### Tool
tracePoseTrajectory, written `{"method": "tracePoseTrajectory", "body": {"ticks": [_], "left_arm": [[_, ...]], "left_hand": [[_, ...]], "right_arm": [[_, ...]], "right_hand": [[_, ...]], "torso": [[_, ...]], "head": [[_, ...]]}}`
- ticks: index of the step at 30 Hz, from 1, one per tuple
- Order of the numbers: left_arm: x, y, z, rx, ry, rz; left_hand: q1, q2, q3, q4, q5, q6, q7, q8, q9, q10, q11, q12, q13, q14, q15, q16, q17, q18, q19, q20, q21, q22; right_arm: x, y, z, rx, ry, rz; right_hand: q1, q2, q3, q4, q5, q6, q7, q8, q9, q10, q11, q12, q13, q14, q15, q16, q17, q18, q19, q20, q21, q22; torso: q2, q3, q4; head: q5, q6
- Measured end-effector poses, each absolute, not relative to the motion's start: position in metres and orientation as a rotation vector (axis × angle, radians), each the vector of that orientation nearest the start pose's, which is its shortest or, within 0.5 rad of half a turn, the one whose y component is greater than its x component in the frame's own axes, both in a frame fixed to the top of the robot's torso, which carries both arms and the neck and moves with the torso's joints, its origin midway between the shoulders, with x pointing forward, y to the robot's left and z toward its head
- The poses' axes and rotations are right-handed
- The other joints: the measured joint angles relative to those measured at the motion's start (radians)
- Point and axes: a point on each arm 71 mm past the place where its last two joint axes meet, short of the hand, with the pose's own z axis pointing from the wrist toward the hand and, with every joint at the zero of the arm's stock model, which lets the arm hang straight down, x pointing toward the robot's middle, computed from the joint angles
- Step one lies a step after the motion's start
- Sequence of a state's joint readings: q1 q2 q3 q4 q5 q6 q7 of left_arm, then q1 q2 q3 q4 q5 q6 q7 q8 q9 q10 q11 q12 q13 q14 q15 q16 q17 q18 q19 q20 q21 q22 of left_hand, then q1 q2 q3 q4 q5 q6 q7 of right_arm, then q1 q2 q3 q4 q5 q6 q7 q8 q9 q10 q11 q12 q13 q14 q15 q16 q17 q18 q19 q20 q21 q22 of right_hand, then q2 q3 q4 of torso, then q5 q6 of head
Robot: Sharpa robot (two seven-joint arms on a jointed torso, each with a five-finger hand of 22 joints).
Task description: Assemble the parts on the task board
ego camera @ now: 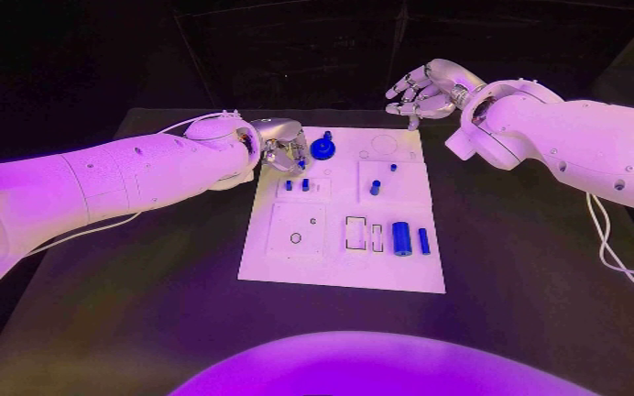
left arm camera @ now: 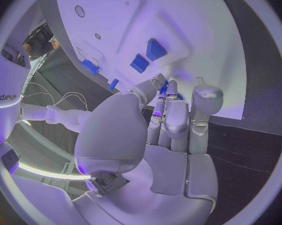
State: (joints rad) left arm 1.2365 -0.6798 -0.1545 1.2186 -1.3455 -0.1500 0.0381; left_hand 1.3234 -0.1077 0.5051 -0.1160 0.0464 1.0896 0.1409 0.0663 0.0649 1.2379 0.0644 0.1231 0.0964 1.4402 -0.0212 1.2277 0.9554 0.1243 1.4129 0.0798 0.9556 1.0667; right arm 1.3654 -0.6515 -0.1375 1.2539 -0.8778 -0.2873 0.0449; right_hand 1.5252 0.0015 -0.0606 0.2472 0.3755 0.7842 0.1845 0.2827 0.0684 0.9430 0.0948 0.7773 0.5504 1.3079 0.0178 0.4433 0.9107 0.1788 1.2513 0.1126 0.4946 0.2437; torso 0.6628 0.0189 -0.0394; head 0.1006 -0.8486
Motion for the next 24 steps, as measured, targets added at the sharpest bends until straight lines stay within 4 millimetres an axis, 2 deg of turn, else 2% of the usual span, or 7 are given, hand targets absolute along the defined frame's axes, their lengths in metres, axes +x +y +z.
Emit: {"method": "tracePoseTrajectory", "body": {"ticks": [24], "left_arm": [[0.5244,0.2037,-0.2318,0.207,1.889,-0.629]], "left_hand": [[-0.005,-0.005,-0.006,0.006,0.0,0.0,0.0,0.0,0.0,0.0,0.0,0.004,0.003,0.003,-0.003,0.0,0.0,0.0,0.003,-0.003,0.005,0.004]], "right_arm": [[0.5507,-0.1817,-0.1492,0.234,1.693,0.907]], "right_hand": [[0.0,0.0,0.0,0.0,0.0,0.0,0.0,0.0,0.0,0.0,0.0,0.0,0.0,0.0,0.0,0.0,0.0,0.0,0.0,0.0,0.0,0.0]], "torso": [[0.0,-0.0001,-0.0009]], "head": [[0.003,0.0]]}}
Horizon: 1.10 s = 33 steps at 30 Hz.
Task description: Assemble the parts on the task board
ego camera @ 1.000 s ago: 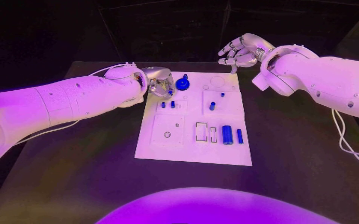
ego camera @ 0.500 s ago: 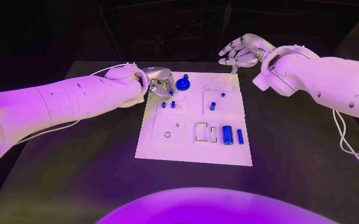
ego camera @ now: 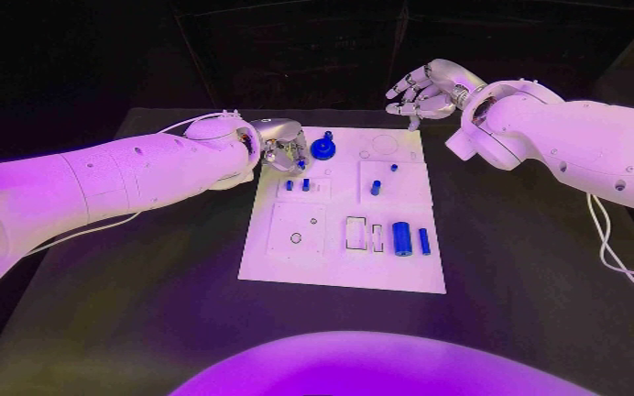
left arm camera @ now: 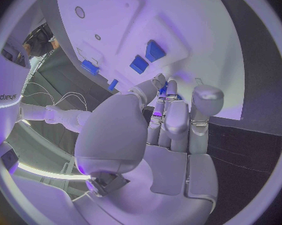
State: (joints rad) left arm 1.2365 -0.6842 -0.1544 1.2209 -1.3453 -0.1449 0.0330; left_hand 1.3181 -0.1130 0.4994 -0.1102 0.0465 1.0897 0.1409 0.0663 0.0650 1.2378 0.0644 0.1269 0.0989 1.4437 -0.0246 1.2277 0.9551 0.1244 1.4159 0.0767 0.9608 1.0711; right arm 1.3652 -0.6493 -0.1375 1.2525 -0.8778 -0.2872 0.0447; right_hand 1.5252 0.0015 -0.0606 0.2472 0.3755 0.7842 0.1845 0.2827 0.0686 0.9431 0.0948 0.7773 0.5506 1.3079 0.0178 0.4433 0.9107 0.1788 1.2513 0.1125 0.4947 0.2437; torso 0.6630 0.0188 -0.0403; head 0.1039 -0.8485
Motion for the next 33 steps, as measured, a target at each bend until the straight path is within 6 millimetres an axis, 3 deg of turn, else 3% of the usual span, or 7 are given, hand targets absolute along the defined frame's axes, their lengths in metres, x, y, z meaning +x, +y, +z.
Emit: {"method": "tracePoseTrajectory", "body": {"ticks": [12,33], "left_arm": [[0.524,0.2051,-0.2317,0.205,1.889,-0.628],[0.524,0.2043,-0.2314,0.205,1.884,-0.63]], "left_hand": [[0.0,0.0,0.0,0.0,0.0,-0.007,-0.007,0.0,0.0,0.009,-0.009,0.012,0.004,0.004,-0.004,0.0,0.001,0.0,0.003,-0.003,0.005,0.005],[0.0,0.0,-0.003,0.003,0.0,-0.011,-0.011,0.0,0.0,0.009,-0.009,0.012,0.004,0.004,-0.004,0.0,0.0,0.0,0.003,-0.003,0.005,0.006]], "right_arm": [[0.5508,-0.1817,-0.1492,0.234,1.693,0.907],[0.5507,-0.1816,-0.1494,0.233,1.693,0.907]], "right_hand": [[0.0,0.0,0.0,0.0,0.0,0.0,0.0,0.0,0.0,0.0,0.0,0.0,-0.001,0.0,0.0,0.0,0.0,0.0,0.0,0.0,0.0,0.0],[0.0,0.0,0.0,0.0,0.0,0.0,0.0,0.0,0.0,0.0,0.0,0.0,-0.001,0.0,0.0,0.0,0.0,0.0,0.0,0.0,0.0,0.0]], "torso": [[0.0,0.0,0.0],[0.0,0.0006,0.0]], "head": [[0.001,-0.001],[0.0,-0.001]]}}
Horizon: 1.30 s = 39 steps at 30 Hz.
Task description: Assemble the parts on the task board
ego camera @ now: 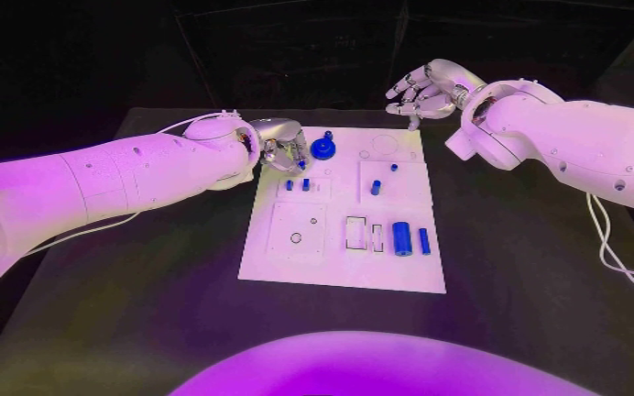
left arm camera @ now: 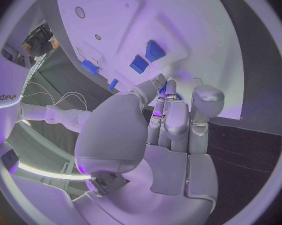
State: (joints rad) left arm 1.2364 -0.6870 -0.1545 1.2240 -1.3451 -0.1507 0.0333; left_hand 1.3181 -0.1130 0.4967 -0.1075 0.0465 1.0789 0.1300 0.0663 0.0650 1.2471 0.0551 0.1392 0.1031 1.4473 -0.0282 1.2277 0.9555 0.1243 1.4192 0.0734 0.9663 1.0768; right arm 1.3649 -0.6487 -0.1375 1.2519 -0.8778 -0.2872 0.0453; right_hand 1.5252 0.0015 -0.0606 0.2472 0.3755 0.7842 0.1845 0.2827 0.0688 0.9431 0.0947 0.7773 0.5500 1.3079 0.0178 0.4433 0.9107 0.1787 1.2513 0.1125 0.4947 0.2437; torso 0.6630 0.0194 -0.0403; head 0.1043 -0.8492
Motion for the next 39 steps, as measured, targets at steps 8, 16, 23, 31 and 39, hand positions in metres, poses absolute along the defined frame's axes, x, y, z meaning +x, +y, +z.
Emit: {"method": "tracePoseTrajectory", "body": {"ticks": [8,16,23,31,39], "left_arm": [[0.524,0.204,-0.231,0.205,1.882,-0.63],[0.524,0.205,-0.231,0.203,1.882,-0.628],[0.524,0.206,-0.231,0.201,1.883,-0.625],[0.523,0.215,-0.231,0.192,1.884,-0.614],[0.523,0.228,-0.229,0.157,1.863,-0.605]], "left_hand": [[-0.005,-0.005,-0.003,0.003,0.0,0.0,0.0,0.0,0.0,0.0,0.0,0.0,0.001,0.0,0.0,0.004,0.0,0.0,0.0,0.0,0.004,0.002],[-0.005,-0.005,-0.005,0.0,0.0,-0.002,-0.002,0.0,0.0,0.0,0.0,0.0,0.001,0.0,0.0,0.004,0.0,0.0,0.0,0.0,0.004,0.002],[-0.011,-0.02,-0.01,0.004,0.0,-0.03,-0.001,-0.003,-0.001,0.0,0.0,0.0,0.002,0.004,-0.004,0.003,0.005,0.0,0.003,-0.003,0.004,0.004],[-0.009,-0.034,-0.027,0.015,0.0,-0.219,-0.023,-0.004,-0.006,-0.009,-0.009,0.004,0.003,0.007,-0.007,0.008,0.014,0.0,0.004,-0.003,0.0,0.001],[-0.005,-0.038,-0.042,0.03,0.0,-0.319,-0.023,-0.008,-0.006,-0.024,-0.009,0.004,0.002,0.007,-0.007,0.008,0.006,0.0,0.004,-0.003,-0.012,-0.006]], "right_arm": [[0.551,-0.182,-0.15,0.234,1.693,0.907],[0.551,-0.182,-0.15,0.234,1.694,0.907],[0.551,-0.182,-0.15,0.234,1.694,0.907],[0.551,-0.183,-0.15,0.235,1.694,0.906],[0.551,-0.187,-0.15,0.24,1.691,0.898]], "right_hand": [[0.0,0.0,0.0,0.0,0.0,0.0,0.0,0.0,0.0,0.0,0.0,0.0,0.0,0.0,0.0,0.0,0.0,0.0,0.0,0.0,0.0,0.0],[0.0,0.0,0.0,0.0,0.0,0.0,0.0,0.0,0.0,0.0,0.0,0.0,0.0,0.0,0.0,0.0,0.0,0.0,0.0,0.0,0.0,0.0],[0.0,0.0,0.0,0.0,0.0,0.0,0.0,0.0,0.0,0.0,0.0,0.0,0.0,0.0,0.0,0.0,0.0,0.0,0.0,0.0,0.0,0.0],[0.004,0.004,0.0,0.0,0.0,0.0,0.0,0.0,0.0,0.0,0.0,0.0,-0.001,0.0,0.0,0.0,-0.001,0.0,0.0,0.0,0.0,0.0],[0.005,0.005,0.0,0.0,0.0,0.0,0.0,0.001,0.0,0.0,0.0,0.0,-0.002,0.0,0.0,0.0,-0.001,0.0,0.0,0.0,0.0,0.0]], "torso": [[0.0,-0.0005,0.0],[0.0,-0.0005,0.0],[0.0,-0.0004,0.0],[0.0,-0.0005,0.0006],[-0.001,-0.0005,0.0011]], "head": [[-0.001,0.001],[-0.001,0.0],[0.001,0.001],[0.0,0.002],[-0.001,0.005]]}}
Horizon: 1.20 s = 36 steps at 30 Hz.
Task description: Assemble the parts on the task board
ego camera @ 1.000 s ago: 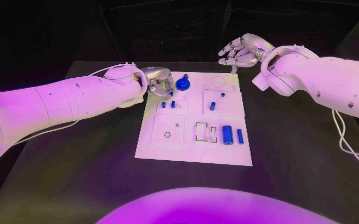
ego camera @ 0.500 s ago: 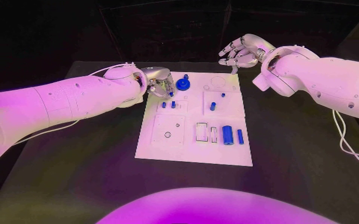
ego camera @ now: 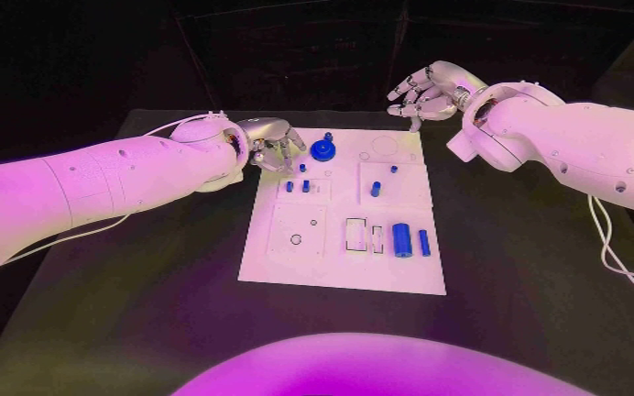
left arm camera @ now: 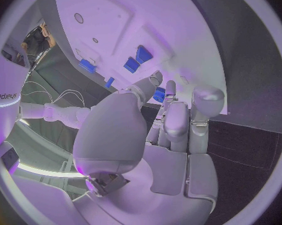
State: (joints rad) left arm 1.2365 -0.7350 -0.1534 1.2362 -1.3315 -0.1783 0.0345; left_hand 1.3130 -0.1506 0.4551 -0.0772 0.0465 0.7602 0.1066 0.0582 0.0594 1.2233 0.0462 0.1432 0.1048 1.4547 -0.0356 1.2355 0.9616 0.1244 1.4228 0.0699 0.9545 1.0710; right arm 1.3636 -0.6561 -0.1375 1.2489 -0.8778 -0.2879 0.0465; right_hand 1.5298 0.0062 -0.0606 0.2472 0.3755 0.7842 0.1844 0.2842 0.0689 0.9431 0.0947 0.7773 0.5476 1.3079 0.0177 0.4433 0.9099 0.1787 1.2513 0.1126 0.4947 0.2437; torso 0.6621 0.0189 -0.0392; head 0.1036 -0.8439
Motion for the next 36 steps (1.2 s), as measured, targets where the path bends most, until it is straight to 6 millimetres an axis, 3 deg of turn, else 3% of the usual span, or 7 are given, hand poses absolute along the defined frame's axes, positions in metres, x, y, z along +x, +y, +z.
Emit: {"method": "tracePoseTrajectory", "body": {"ticks": [3,7,13,16,25,30,36], "left_arm": [[0.523,0.234,-0.227,0.122,1.852,-0.61],[0.524,0.247,-0.225,0.013,1.832,-0.642],[0.524,0.271,-0.22,-0.287,1.779,-0.776],[0.522,0.276,-0.218,-0.474,1.735,-0.892],[0.504,0.27,-0.213,-0.87,1.584,-1.206],[0.494,0.261,-0.213,-0.98,1.519,-1.319],[0.486,0.251,-0.211,-1.033,1.46,-1.408]], "left_hand": [[0.005,0.005,0.005,0.004,0.0,0.094,0.021,0.028,0.014,-0.007,0.004,0.0,0.0,0.0,0.0,-0.002,-0.005,0.0,0.0,0.0,0.0,0.0],[0.014,0.014,0.017,0.003,0.0,0.191,0.04,0.071,0.03,-0.012,0.02,0.0,0.0,-0.013,0.013,-0.02,-0.029,0.0,-0.004,0.004,-0.035,-0.023],[0.027,0.022,0.034,-0.005,0.0,0.257,0.049,0.095,0.035,-0.004,0.028,0.012,0.003,-0.041,0.022,-0.063,-0.092,0.01,-0.05,0.009,-0.151,-0.111],[0.035,0.026,0.038,-0.01,0.0,0.269,0.049,0.097,0.035,0.012,0.025,0.028,0.01,-0.066,0.022,-0.087,-0.128,0.023,-0.083,0.011,-0.223,-0.162],[0.029,0.032,0.032,-0.004,0.0,0.273,0.045,0.097,0.025,0.008,0.029,0.046,0.021,-0.121,0.026,-0.142,-0.223,0.038,-0.136,0.017,-0.329,-0.236],[0.008,0.032,0.011,0.008,0.0,0.272,0.053,0.082,0.015,-0.036,0.039,0.053,0.023,-0.235,0.037,-0.284,-0.4,0.037,-0.2,0.026,-0.398,-0.277],[0.004,0.036,0.001,0.013,0.0,0.258,0.067,0.063,0.008,-0.086,0.065,0.025,-0.004,-0.343,0.063,-0.535,-0.535,0.037,-0.321,0.051,-0.541,-0.373]], "right_arm": [[0.551,-0.191,-0.15,0.243,1.69,0.892],[0.551,-0.197,-0.15,0.235,1.687,0.878],[0.547,-0.207,-0.151,0.18,1.68,0.84],[0.541,-0.213,-0.159,0.124,1.688,0.808],[0.509,-0.212,-0.193,-0.127,1.721,0.721],[0.497,-0.204,-0.206,-0.255,1.716,0.68],[0.493,-0.193,-0.214,-0.359,1.696,0.628]], "right_hand": [[0.018,0.01,0.001,-0.01,-0.01,0.013,-0.009,0.014,0.002,0.008,-0.008,0.01,-0.003,0.033,-0.01,0.066,0.03,0.0,0.029,-0.005,0.01,0.006],[0.045,0.013,0.014,-0.021,-0.063,0.064,-0.027,0.018,0.002,0.056,-0.031,-0.009,-0.024,0.148,-0.035,0.386,0.216,0.0,0.1,-0.03,0.07,0.039],[0.087,-0.015,0.074,-0.021,-0.102,0.144,-0.036,-0.015,-0.003,0.08,-0.036,-0.226,-0.153,0.154,-0.04,0.394,0.232,0.0,0.101,-0.044,0.11,0.073],[0.094,-0.022,0.103,-0.015,-0.119,0.179,-0.037,-0.041,-0.003,0.104,-0.034,-0.35,-0.236,0.154,-0.039,0.383,0.228,0.0,0.083,-0.042,0.126,0.088],[0.079,-0.068,0.137,-0.013,-0.125,0.211,-0.05,-0.099,-0.003,0.152,-0.03,-0.496,-0.337,0.154,-0.039,0.443,0.269,0.0,0.076,-0.038,0.194,0.157],[0.071,-0.084,0.141,-0.008,-0.13,0.205,-0.044,-0.123,-0.003,0.146,-0.025,-0.524,-0.357,0.158,-0.036,0.489,0.294,0.0,0.082,-0.032,0.237,0.206],[0.058,-0.097,0.149,-0.01,-0.13,0.19,-0.034,-0.152,-0.003,0.113,-0.01,-0.565,-0.388,0.157,-0.028,0.542,0.324,0.0,0.095,-0.027,0.292,0.266]], "torso": [[0.0,-0.0002,0.0],[-0.001,-0.0003,0.0],[-0.003,-0.0012,-0.0004],[-0.004,-0.0025,-0.0017],[-0.013,-0.0113,-0.0075],[-0.019,-0.0162,-0.0086],[-0.024,-0.019,-0.0087]], "head": [[0.0,0.002],[-0.001,0.009],[-0.011,0.031],[-0.017,0.046],[-0.068,0.091],[-0.094,0.106],[-0.1,0.116]]}}
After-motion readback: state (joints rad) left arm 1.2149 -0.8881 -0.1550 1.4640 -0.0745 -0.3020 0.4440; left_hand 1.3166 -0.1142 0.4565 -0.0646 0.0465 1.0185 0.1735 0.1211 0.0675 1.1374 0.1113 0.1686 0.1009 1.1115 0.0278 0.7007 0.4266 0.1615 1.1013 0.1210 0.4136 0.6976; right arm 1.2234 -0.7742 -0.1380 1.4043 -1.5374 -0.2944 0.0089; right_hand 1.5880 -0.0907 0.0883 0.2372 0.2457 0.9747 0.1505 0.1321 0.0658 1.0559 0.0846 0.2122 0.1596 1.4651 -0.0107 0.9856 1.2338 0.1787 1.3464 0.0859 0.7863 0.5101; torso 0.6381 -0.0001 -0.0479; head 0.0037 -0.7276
